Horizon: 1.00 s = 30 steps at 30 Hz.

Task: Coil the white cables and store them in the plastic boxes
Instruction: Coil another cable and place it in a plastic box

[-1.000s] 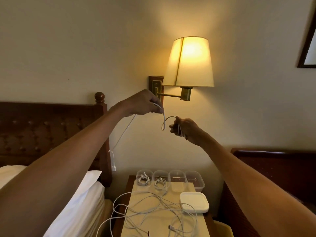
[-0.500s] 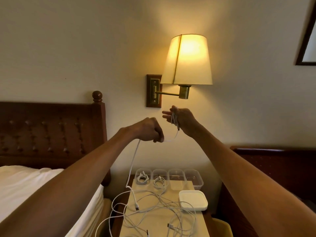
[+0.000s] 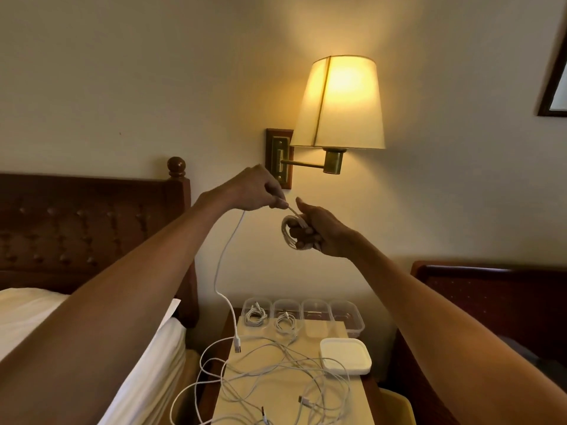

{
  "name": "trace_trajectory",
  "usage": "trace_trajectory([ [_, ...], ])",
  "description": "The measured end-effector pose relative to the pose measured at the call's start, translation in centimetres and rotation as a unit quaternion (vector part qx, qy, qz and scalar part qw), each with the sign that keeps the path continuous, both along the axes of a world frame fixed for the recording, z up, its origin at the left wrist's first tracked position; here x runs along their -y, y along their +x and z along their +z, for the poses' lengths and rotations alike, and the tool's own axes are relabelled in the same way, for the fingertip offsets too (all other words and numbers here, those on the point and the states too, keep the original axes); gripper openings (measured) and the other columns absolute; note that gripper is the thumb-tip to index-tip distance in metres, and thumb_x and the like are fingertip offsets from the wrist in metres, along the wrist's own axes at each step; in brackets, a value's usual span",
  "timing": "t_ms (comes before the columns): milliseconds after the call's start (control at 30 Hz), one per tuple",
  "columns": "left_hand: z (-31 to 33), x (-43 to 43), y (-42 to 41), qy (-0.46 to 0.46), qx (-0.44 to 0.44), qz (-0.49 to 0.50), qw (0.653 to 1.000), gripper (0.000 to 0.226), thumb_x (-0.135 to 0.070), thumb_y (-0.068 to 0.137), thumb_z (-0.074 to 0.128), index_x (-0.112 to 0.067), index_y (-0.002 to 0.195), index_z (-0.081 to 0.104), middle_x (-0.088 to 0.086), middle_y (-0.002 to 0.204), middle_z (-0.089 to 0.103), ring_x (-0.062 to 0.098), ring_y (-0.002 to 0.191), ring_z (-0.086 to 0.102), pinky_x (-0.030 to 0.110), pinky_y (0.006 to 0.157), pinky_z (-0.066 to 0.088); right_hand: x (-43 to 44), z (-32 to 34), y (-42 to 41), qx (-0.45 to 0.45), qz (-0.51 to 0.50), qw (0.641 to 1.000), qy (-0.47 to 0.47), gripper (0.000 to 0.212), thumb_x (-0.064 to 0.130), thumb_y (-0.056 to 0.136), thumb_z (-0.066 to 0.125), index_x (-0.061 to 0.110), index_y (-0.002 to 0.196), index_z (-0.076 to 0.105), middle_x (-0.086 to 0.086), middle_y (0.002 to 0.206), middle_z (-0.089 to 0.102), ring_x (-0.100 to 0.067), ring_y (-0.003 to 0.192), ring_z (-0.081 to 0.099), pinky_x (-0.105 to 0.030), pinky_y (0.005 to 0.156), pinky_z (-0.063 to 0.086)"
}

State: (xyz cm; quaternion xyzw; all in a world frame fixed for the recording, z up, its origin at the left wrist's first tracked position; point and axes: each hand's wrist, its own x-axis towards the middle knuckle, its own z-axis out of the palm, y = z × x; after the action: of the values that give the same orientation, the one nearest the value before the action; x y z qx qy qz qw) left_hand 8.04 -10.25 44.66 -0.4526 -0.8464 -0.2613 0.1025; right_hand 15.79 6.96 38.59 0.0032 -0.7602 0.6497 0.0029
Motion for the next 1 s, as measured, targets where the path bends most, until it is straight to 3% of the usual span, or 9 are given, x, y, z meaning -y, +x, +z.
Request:
trace_trajectory([
  [167,-1.7,0.3,-1.3,0.070,-0.004,0.021,0.997,0.016,-0.026,0.087,0.073,-0.016,0.099,0.077,-0.001,0.091,0.071,0.017,0.088,0.063,0.035,0.074,0.054,-0.2,0.5,-0.2,0.031,0.047,0.984,-0.168,0.041,0.036,0.105,0.032,0.008,0.082,0.052,-0.001,0.059,0.043,-0.008,0.047,0.031,-0.017,0.045,0.036],
  [300,-3.3,0.2,-1.6,0.118,0.059,0.034,0.991,0.014,-0.020,0.096,0.063,-0.017,0.103,0.074,0.001,0.088,0.064,0.021,0.075,0.058,0.030,0.057,0.051,-0.2,0.9,-0.1,-0.007,0.008,0.979,-0.202,0.038,0.034,0.105,0.035,0.006,0.088,0.055,-0.006,0.067,0.058,-0.013,0.057,0.054,-0.020,0.054,0.050],
  [500,-6.5,-0.5,-1.7,0.093,0.185,0.064,0.976,0.023,-0.017,0.103,0.046,-0.023,0.103,0.068,0.011,0.080,0.059,0.021,0.060,0.047,0.028,0.047,0.041,-0.4,0.9,-0.3,-0.063,0.041,0.963,-0.259,0.033,0.033,0.106,0.033,0.008,0.099,0.052,-0.012,0.091,0.070,-0.018,0.074,0.060,-0.024,0.065,0.054],
  [600,-7.5,-1.5,-0.6,0.033,0.223,0.047,0.973,0.025,-0.029,0.105,0.043,-0.018,0.113,0.065,0.010,0.080,0.059,0.017,0.055,0.048,0.025,0.046,0.043,-0.5,0.8,-0.7,-0.077,0.075,0.963,-0.248,0.031,0.030,0.106,0.031,0.008,0.107,0.053,-0.019,0.125,0.064,-0.026,0.101,0.066,-0.027,0.077,0.056],
  [733,-8.3,-2.9,1.0,-0.017,0.241,0.026,0.970,0.027,-0.028,0.107,0.037,-0.019,0.126,0.054,0.008,0.076,0.061,0.014,0.051,0.051,0.024,0.049,0.047,-0.2,0.3,-1.6,-0.089,0.050,0.974,-0.202,0.044,0.028,0.107,0.028,0.000,0.139,0.039,-0.021,0.139,0.053,-0.034,0.125,0.056,-0.034,0.095,0.051],
  [900,-7.1,-3.4,2.3,-0.072,0.260,0.013,0.963,0.029,-0.016,0.106,0.037,-0.009,0.119,0.062,0.008,0.078,0.058,0.016,0.058,0.055,0.027,0.057,0.052,-0.3,-0.1,-2.9,-0.148,-0.075,0.982,-0.089,0.040,0.021,0.105,0.039,-0.006,0.134,0.046,-0.025,0.135,0.053,-0.034,0.115,0.061,-0.036,0.094,0.052],
  [1000,-5.9,-3.2,3.1,-0.075,0.197,-0.009,0.977,0.026,-0.014,0.104,0.042,-0.009,0.108,0.067,0.005,0.079,0.057,0.015,0.062,0.054,0.026,0.057,0.050,-0.4,-0.1,-2.7,-0.157,-0.104,0.982,-0.011,0.038,0.021,0.105,0.037,-0.004,0.132,0.047,-0.019,0.133,0.054,-0.022,0.100,0.065,-0.035,0.093,0.050],
])
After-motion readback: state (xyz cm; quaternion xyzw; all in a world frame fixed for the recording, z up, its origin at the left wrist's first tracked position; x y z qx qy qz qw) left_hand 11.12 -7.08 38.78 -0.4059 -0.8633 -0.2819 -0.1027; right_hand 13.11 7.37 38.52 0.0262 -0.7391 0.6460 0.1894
